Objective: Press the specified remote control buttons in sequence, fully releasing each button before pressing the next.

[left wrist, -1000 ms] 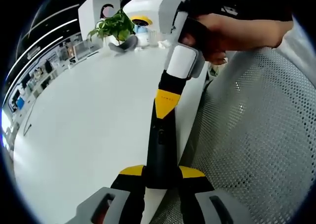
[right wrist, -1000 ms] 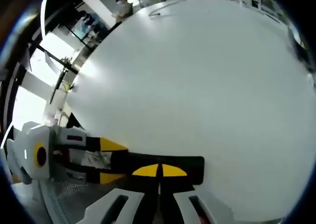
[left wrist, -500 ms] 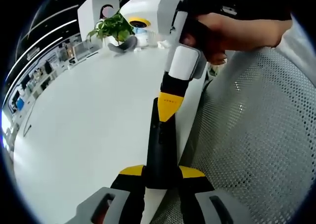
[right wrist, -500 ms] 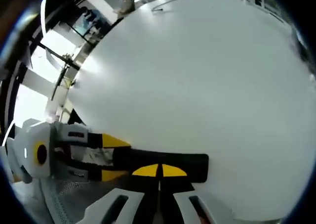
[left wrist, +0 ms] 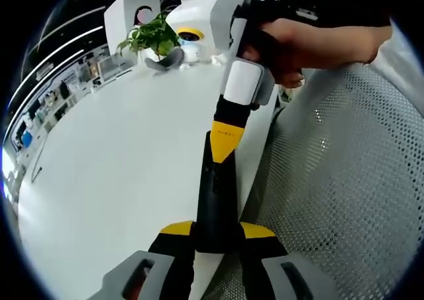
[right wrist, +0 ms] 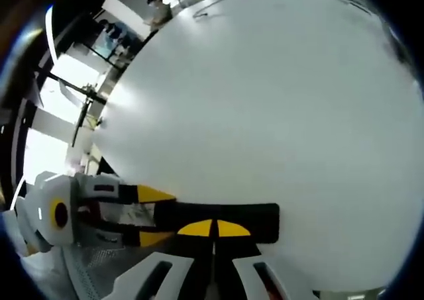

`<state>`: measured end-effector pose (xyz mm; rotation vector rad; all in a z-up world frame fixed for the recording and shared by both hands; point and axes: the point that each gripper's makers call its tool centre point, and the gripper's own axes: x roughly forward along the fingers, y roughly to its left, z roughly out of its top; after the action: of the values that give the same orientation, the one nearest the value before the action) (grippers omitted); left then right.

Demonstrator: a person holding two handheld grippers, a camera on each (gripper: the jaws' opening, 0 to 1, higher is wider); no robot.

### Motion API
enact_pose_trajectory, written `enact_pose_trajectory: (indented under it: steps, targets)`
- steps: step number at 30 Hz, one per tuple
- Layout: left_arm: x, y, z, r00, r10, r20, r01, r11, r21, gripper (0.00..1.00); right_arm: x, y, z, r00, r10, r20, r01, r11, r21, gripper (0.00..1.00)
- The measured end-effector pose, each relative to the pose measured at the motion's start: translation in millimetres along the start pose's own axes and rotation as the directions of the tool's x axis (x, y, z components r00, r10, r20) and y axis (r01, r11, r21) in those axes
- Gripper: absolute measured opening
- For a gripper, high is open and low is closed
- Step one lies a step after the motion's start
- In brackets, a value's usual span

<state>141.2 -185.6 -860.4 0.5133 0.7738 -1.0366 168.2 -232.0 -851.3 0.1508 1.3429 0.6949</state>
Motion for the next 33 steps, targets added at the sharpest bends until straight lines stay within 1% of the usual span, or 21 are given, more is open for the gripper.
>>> enact_pose_trajectory:
  steps: [9, 11, 13, 15, 22, 33]
  targets:
    - [0.5, 0.2, -0.2, 1.0, 0.0, -0.001, 0.0, 1.0, 0.004, 0.25, -0.4, 0.3, -0.1, 1.0, 0.007, 0.004, -0.007, 1.0, 0.016, 0.0]
    - [0.5, 0.1, -0.2, 1.0, 0.0, -0.001, 0.0, 1.0, 0.005, 0.25, -0.4, -0.7, 0.1, 1.0, 0.014, 0.004, -0.014, 0.999, 0.034, 0.0]
    - [0.4, 0.2, -0.2, 1.0, 0.0, -0.001, 0.0, 1.0, 0.005, 0.25, -0.6, -1.5, 0.4, 1.0, 0.028, 0.006, -0.028, 0.997, 0.073, 0.0]
    - [0.1, 0.1, 0.0, 1.0, 0.0, -0.001, 0.0, 1.0, 0.004, 0.25, -1.0, -0.5, 0.3, 0.999, 0.032, 0.007, -0.033, 0.996, 0.082, 0.0]
    - [0.5, 0.1, 0.1, 1.0, 0.0, -0.001, 0.0, 1.0, 0.006, 0.25, -0.8, 0.6, 0.0, 1.0, 0.017, 0.004, -0.018, 0.999, 0.052, 0.0]
    - [0.5, 0.1, 0.0, 1.0, 0.0, 0.0, 0.0, 1.0, 0.005, 0.25, -1.5, 0.7, 0.1, 1.0, 0.018, -0.003, -0.018, 0.999, 0.046, 0.0]
